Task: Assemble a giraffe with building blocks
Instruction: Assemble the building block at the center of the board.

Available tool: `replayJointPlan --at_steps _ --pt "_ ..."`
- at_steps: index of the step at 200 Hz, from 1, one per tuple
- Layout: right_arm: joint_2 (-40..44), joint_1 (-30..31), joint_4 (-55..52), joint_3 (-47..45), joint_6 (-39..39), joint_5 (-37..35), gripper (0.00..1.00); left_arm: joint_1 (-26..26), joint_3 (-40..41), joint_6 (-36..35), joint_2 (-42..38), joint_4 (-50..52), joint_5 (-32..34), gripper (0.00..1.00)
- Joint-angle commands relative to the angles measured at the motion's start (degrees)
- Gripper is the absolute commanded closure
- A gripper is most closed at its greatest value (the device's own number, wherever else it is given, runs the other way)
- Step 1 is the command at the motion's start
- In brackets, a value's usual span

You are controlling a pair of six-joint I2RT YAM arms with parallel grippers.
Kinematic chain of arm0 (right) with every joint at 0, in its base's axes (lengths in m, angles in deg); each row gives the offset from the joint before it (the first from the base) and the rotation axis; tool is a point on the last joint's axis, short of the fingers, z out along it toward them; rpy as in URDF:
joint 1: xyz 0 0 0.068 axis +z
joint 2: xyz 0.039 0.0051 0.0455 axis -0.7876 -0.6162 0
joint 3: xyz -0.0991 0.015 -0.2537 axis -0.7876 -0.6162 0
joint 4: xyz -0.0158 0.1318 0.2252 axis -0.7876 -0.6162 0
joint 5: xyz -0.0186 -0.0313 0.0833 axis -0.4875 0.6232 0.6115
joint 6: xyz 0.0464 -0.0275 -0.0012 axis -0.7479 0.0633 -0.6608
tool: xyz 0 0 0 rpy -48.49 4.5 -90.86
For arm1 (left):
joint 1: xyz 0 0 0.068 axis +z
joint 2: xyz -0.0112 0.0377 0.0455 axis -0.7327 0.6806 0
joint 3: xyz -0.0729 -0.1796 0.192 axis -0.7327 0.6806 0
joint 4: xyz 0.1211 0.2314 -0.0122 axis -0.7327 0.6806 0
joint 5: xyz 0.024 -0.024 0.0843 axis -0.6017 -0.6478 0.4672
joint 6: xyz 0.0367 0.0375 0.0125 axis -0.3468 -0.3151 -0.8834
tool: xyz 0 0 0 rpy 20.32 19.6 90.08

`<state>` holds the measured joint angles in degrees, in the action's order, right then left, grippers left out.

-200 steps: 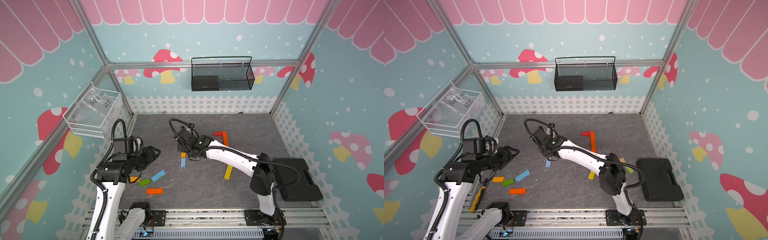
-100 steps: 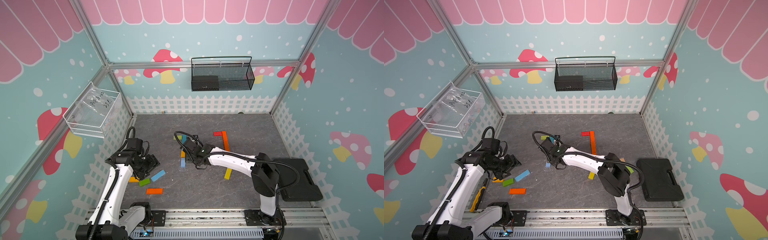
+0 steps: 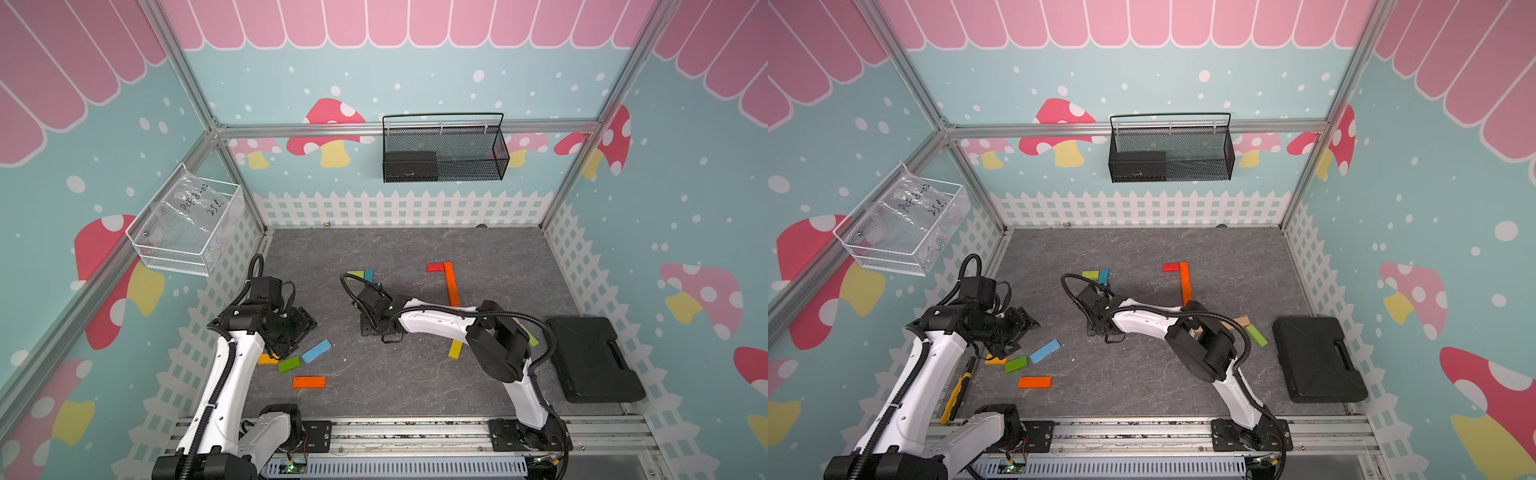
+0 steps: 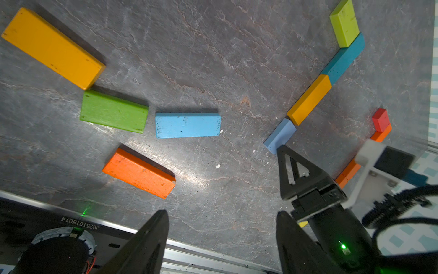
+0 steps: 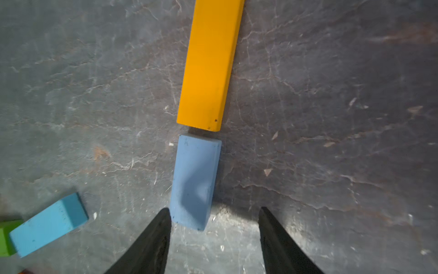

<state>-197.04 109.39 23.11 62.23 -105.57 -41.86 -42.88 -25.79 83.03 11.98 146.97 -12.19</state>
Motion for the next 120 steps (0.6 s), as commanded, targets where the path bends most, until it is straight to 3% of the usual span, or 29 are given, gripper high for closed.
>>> replayJointPlan --at_steps 1,60,120 --pt "-1.6 0.1 -1.3 3.4 -0.3 -0.6 0.39 0.5 -0.8 -0.8 -1.0 -0.4 -1.4 0.26" --pt "-7.7 0.1 -4.3 10.7 -0.6 0.0 0.42 1.0 -1.4 -2.4 -1.6 -0.4 -3.4 0.26" --pt "-9.0 0.1 -6.1 11.9 -2.3 -1.6 0.47 2.4 -1.3 -3.8 -1.7 -0.4 -4.8 0.26"
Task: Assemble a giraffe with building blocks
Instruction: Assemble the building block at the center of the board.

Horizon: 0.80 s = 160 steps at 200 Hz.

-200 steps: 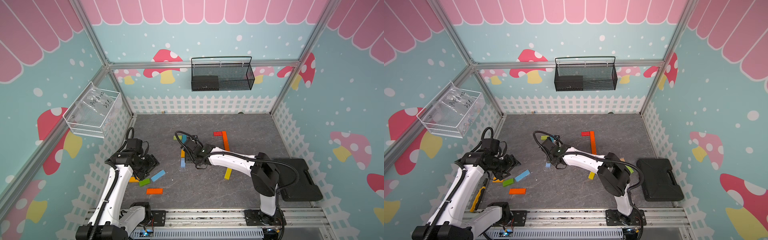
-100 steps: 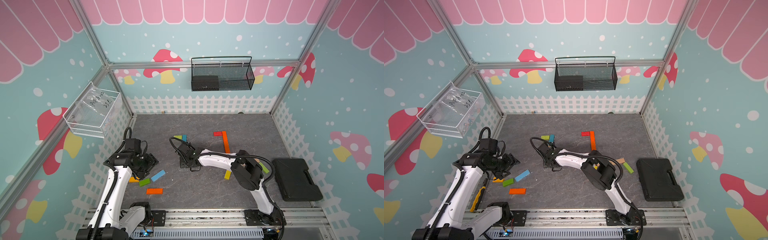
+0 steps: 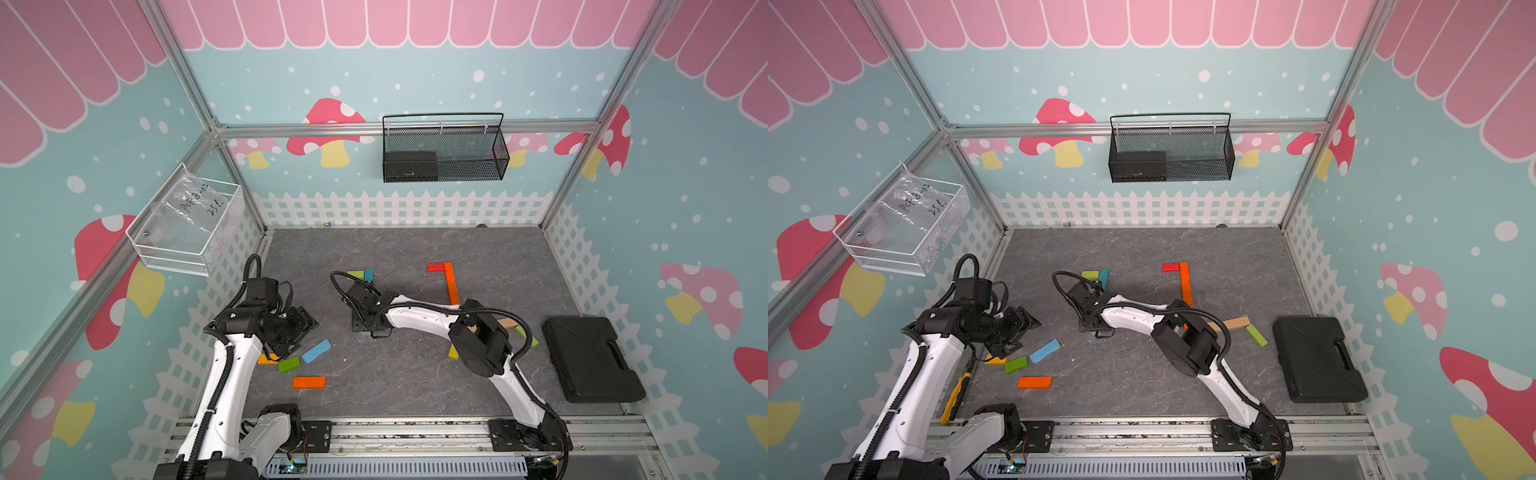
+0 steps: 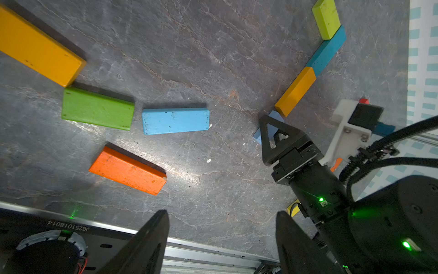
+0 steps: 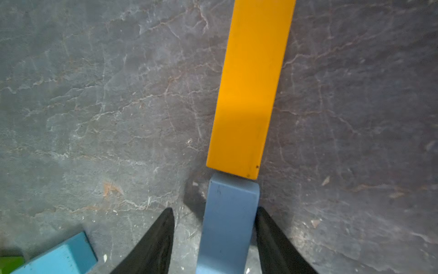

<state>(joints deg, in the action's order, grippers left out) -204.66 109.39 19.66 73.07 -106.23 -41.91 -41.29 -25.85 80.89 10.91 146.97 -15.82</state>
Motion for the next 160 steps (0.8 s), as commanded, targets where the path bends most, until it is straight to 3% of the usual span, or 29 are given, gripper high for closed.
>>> replayJointPlan --at_steps 1,105,160 --pt "-1.4 0.1 -2.7 1.0 -1.7 -1.7 0.48 0.8 -1.3 -1.7 -0.7 -0.4 -1.2 0.26" --pt "-3.4 0.1 -4.0 3.4 -2.5 -2.2 0.62 3.1 -1.3 -3.2 -1.0 -0.4 -2.9 0.27" --pt "-3.3 0.0 -4.1 3.2 -3.4 -3.3 0.63 3.4 -1.4 -3.4 -1.1 -0.3 -3.0 0.27"
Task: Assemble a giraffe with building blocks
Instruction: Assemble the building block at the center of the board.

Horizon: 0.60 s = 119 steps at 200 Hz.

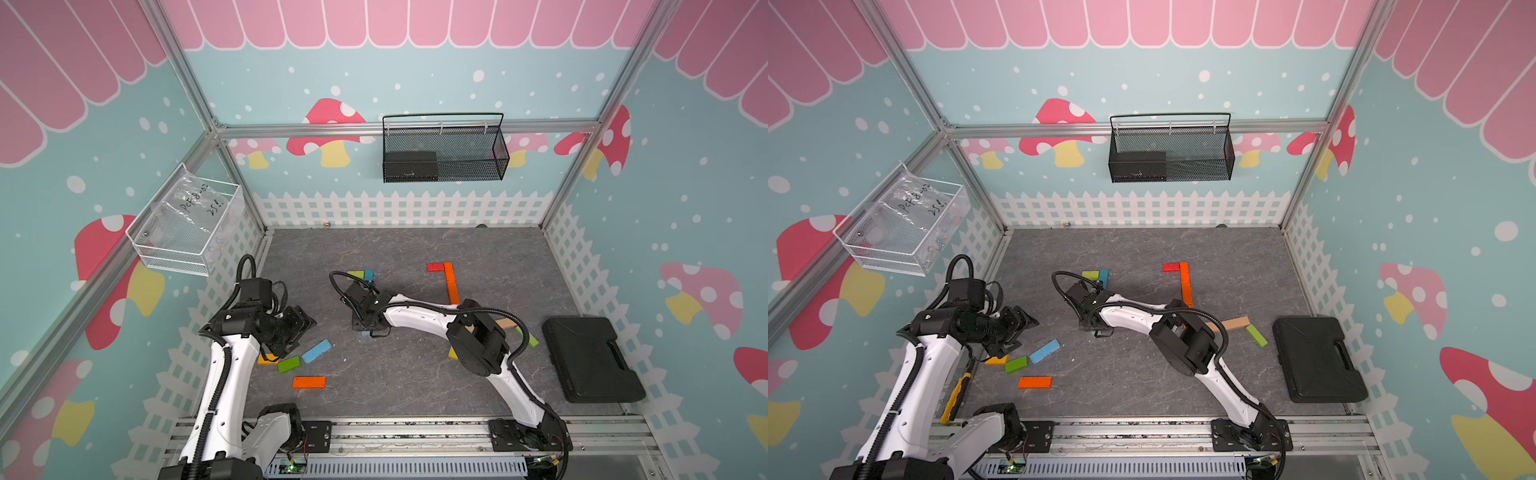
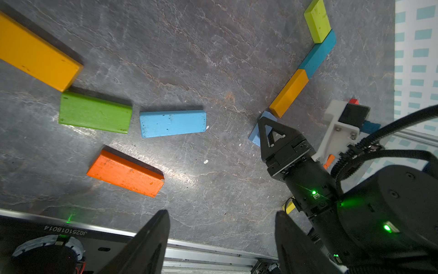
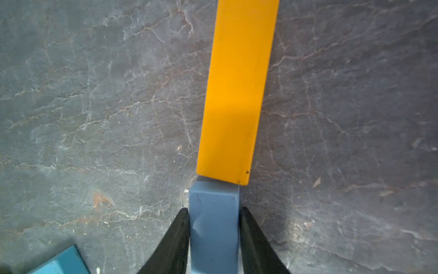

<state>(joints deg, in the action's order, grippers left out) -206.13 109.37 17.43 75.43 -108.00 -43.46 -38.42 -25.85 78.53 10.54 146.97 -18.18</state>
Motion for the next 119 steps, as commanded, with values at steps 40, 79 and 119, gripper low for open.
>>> replayJointPlan --at_steps 40,79,119 --pt "-2.1 0.0 -1.8 0.9 -2.1 -2.2 0.64 0.7 -1.4 -1.1 -0.7 -0.3 -0.8 0.27" --pt "-2.2 -0.3 -1.8 0.9 -3.0 -2.4 0.64 0.8 -1.4 -1.5 -0.5 -0.3 -0.9 0.27" --pt "-2.6 -0.7 -1.5 1.1 -3.7 -2.0 0.63 1.1 -1.3 -1.8 -0.6 -0.3 -0.9 0.27"
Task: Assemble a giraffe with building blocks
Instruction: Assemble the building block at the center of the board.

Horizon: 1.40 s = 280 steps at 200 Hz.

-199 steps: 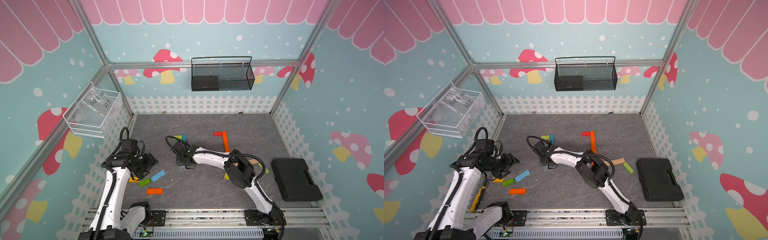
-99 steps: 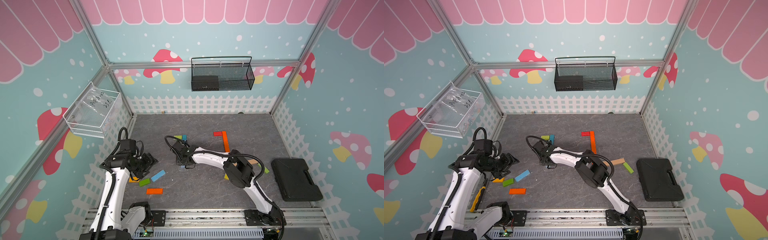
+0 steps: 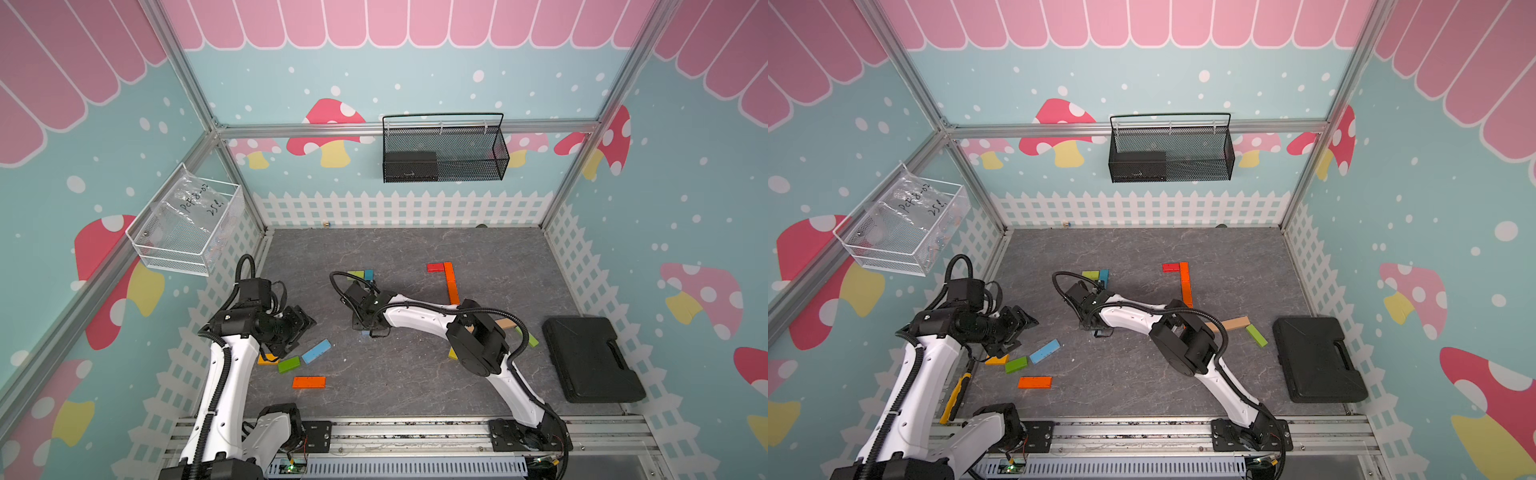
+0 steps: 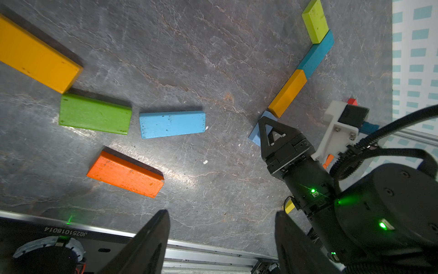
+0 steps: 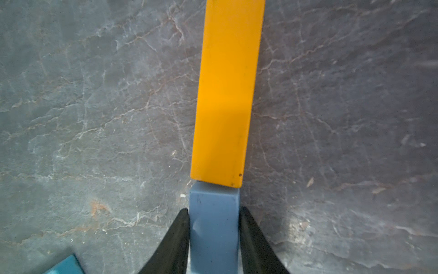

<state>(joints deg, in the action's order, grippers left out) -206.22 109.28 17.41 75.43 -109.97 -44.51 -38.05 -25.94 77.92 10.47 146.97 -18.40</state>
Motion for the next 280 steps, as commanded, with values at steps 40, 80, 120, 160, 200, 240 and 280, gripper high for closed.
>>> replayJointPlan --at_steps 40,80,120,160,200,240,280 --pt "-2.9 -0.9 -1.4 1.1 -2.3 -0.5 0.62 1.0 -1.3 -1.4 -0.4 -0.2 -0.9 0.27" --pt "-3.0 -1.2 -1.2 1.2 -2.6 -0.5 0.62 1.3 -1.6 -1.7 -0.2 -0.1 -0.9 0.27" --pt "-3.5 -1.3 -1.0 1.5 -2.4 -0.2 0.68 1.6 -1.5 -2.1 0.1 -0.1 -0.8 0.27" --pt "-3.6 -1.3 -0.8 1.6 -2.4 -0.3 0.71 1.8 -1.6 -2.2 0.4 -0.1 -0.8 0.27" --pt "-3.8 -1.3 -0.8 2.0 -2.4 -0.2 0.7 1.8 -1.7 -2.2 0.5 -0.1 -0.7 0.27" --pt "-3.3 -1.3 -0.8 2.0 -2.3 -0.2 0.55 1.9 -1.6 -2.2 0.3 -0.1 -0.5 0.27" --pt "-1.5 -1.3 -0.9 1.8 -1.4 -1.0 0.46 2.0 -1.3 -2.1 -0.1 0.1 -0.2 0.27"
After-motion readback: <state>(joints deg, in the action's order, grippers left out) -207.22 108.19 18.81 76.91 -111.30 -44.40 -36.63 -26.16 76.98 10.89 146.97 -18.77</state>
